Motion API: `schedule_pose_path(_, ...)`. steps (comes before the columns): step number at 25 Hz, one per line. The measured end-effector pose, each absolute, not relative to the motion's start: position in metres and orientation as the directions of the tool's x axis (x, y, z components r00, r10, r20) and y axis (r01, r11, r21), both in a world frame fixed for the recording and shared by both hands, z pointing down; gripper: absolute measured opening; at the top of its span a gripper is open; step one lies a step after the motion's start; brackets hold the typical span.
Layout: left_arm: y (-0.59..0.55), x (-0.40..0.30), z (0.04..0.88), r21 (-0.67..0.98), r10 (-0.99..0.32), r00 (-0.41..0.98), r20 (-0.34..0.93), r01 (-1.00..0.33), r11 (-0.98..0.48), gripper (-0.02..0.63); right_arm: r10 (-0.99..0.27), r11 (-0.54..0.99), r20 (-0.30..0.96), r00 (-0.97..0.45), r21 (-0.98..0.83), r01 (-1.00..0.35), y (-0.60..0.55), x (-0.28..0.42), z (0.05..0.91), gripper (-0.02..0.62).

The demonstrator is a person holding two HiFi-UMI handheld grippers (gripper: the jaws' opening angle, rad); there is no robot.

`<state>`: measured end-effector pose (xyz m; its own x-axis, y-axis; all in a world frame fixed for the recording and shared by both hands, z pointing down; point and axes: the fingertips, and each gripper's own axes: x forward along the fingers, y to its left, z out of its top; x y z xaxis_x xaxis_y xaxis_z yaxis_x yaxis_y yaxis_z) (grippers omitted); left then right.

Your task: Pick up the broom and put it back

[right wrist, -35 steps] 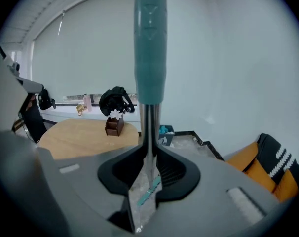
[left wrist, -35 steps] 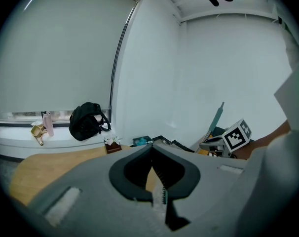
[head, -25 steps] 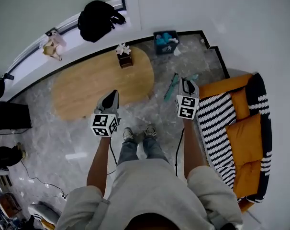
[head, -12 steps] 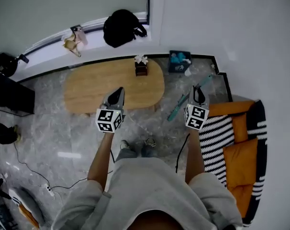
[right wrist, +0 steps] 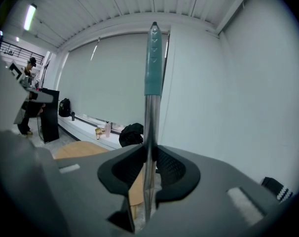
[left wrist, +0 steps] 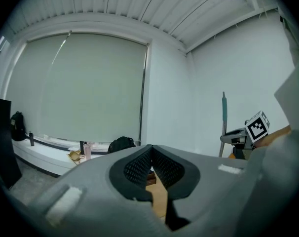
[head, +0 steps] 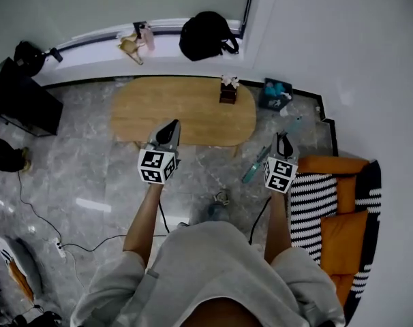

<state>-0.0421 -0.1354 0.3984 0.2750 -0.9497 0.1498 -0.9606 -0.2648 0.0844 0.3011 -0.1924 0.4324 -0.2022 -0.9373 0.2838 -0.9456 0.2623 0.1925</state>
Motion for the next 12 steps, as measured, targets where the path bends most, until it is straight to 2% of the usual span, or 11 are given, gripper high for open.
schedule_pose_path(12, 0.031, -0.195, 0.404, 0.079, -0.986, 0.022, 0.164, -0.997, -0.009, -0.005, -0.851, 0.501, 0.278, -0.445, 0.177, -0.847, -0.115, 0.123, 0.432, 0.083)
